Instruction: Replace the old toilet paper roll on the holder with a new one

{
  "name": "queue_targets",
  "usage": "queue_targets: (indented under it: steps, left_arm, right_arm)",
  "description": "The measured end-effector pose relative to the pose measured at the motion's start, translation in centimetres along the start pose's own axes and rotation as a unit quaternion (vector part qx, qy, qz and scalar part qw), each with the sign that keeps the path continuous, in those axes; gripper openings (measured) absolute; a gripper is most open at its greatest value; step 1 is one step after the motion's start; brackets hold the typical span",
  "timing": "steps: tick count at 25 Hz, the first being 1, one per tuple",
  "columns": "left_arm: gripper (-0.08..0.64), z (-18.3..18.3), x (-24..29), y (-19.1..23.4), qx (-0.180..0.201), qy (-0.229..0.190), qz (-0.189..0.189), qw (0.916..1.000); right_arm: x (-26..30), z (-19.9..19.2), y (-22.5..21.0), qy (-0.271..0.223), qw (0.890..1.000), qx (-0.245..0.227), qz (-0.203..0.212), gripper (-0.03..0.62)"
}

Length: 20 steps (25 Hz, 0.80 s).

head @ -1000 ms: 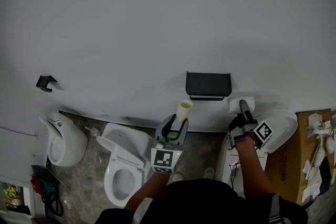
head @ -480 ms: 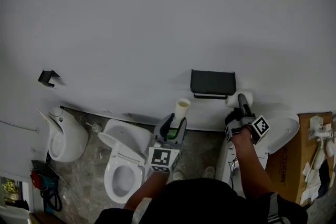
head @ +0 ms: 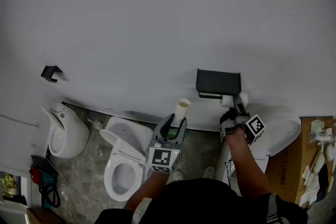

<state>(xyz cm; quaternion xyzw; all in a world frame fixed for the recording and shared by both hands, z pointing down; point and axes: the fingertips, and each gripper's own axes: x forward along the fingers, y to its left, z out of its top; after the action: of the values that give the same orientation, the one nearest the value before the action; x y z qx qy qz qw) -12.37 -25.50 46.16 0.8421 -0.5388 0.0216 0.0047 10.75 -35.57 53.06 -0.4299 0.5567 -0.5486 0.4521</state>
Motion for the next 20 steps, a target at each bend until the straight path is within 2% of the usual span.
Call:
queue_targets:
  steps: [10,20]
  left_arm:
    - [0.161,-0.1,-1.1,1.9,-0.002,-0.001,0.013,0.9999]
    - [0.161,-0.4,-2.7,3.4,0.004,0.005,0.031,0.9995]
  right_arm:
    - [2.2,-5.7,0.6,0.02,1.0,0.014,0.003,0.291]
    - [2.6,-7.8,0.0,0.028,1.0,0.005,-0.001,0.291]
